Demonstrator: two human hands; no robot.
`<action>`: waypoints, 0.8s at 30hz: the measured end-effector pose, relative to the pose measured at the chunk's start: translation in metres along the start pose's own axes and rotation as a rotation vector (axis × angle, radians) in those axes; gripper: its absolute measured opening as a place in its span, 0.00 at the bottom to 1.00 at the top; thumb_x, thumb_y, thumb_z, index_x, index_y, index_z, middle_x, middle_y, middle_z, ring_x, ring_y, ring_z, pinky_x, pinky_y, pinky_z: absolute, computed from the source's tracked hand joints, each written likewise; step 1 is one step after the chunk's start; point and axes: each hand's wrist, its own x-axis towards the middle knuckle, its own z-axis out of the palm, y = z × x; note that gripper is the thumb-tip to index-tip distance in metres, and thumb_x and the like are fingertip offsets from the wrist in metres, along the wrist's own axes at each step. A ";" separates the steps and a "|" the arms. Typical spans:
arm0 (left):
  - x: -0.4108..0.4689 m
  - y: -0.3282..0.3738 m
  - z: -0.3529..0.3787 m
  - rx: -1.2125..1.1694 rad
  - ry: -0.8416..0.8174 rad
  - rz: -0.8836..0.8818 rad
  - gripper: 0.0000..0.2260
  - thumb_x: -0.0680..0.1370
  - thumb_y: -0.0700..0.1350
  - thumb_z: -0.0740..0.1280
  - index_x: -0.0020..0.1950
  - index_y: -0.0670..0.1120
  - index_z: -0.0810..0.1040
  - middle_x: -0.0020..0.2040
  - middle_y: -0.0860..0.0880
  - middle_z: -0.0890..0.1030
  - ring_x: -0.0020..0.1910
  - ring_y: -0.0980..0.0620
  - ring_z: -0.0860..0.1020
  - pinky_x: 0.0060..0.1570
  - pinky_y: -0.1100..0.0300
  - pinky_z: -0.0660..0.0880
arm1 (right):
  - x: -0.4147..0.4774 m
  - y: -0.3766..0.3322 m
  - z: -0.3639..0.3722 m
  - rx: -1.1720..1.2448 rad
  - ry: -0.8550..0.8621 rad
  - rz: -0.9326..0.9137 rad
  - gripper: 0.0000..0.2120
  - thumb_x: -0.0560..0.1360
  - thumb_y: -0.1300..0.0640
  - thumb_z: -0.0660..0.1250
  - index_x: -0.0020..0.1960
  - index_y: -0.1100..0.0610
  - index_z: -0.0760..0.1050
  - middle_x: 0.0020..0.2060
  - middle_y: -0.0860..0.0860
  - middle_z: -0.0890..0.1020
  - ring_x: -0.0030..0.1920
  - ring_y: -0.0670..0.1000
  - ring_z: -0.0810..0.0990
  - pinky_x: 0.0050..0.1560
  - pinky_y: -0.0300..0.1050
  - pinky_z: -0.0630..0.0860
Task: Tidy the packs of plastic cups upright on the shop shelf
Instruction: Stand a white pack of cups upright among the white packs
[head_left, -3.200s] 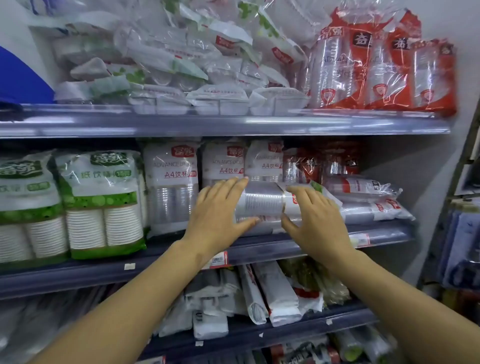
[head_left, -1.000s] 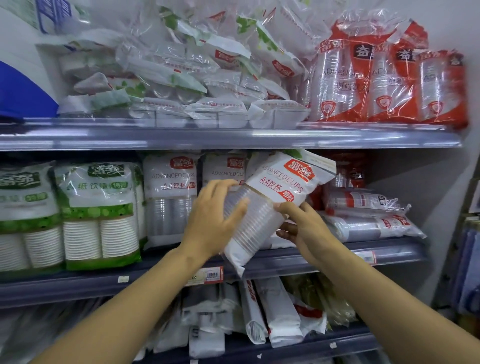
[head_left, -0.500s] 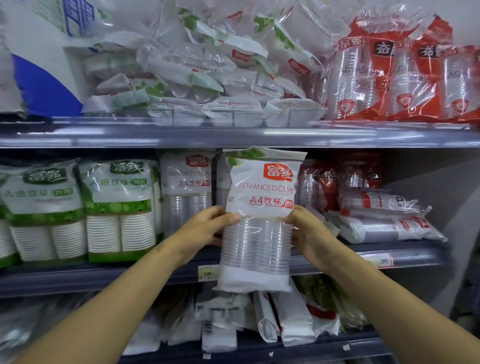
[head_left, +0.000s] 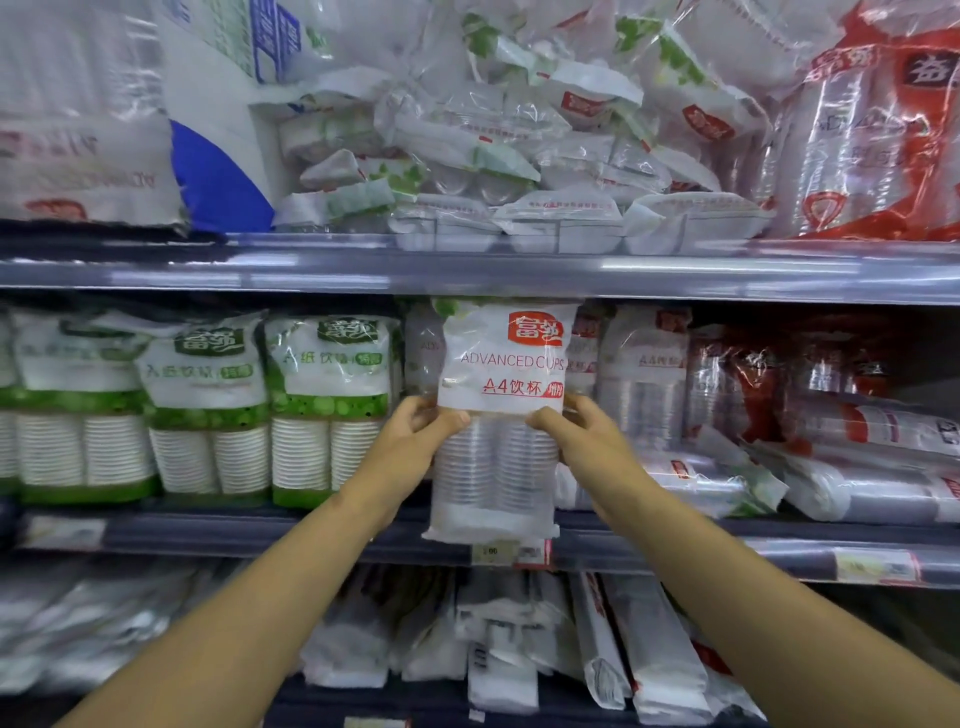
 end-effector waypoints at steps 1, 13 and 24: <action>0.001 0.000 -0.003 -0.014 0.020 0.004 0.17 0.74 0.50 0.74 0.60 0.51 0.75 0.53 0.53 0.85 0.50 0.55 0.84 0.39 0.63 0.79 | 0.003 0.000 0.003 -0.003 -0.009 -0.002 0.25 0.70 0.50 0.74 0.65 0.53 0.74 0.56 0.48 0.85 0.56 0.50 0.83 0.63 0.58 0.77; 0.022 -0.002 -0.005 0.031 0.143 0.076 0.20 0.75 0.51 0.72 0.65 0.49 0.72 0.56 0.53 0.82 0.50 0.59 0.83 0.49 0.60 0.78 | 0.036 0.001 0.016 0.073 -0.042 -0.044 0.23 0.63 0.47 0.75 0.57 0.48 0.77 0.46 0.42 0.88 0.50 0.47 0.86 0.56 0.50 0.80; 0.036 -0.003 0.001 0.043 0.197 0.059 0.16 0.77 0.52 0.67 0.64 0.50 0.76 0.53 0.52 0.85 0.49 0.53 0.84 0.51 0.51 0.79 | 0.046 0.004 0.026 0.022 -0.006 -0.076 0.28 0.63 0.41 0.74 0.60 0.50 0.76 0.52 0.48 0.86 0.53 0.50 0.84 0.59 0.53 0.79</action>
